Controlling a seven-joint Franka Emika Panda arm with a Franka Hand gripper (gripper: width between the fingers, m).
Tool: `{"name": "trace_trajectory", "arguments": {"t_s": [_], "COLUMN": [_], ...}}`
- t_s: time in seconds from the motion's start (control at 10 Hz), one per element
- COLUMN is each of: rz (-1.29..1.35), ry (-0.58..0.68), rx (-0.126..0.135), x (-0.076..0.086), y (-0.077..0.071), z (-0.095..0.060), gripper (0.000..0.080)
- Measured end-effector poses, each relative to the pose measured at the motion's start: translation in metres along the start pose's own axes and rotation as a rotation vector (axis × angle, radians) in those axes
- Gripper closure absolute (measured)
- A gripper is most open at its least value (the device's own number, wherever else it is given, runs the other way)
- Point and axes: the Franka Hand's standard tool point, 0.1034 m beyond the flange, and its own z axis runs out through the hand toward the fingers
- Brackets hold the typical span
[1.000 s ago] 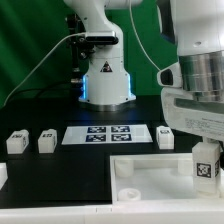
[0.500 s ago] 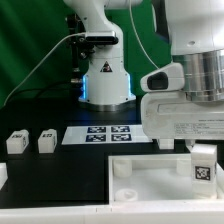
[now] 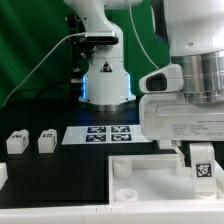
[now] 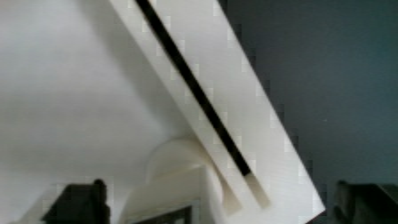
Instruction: Assemble one leg
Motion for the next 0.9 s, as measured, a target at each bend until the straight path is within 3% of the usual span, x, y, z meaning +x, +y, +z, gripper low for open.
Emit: {"name": "trace_trajectory", "arguments": {"t_s": [0.5,0.9], "rz": [0.003,0.045], "ry": [0.018,0.023], "rx": [0.004,0.009], "x": [0.013,0.012], "y": [0.002,-0.003], "z": [-0.008,-0.009], "gripper": [0.0151,0.0154]}}
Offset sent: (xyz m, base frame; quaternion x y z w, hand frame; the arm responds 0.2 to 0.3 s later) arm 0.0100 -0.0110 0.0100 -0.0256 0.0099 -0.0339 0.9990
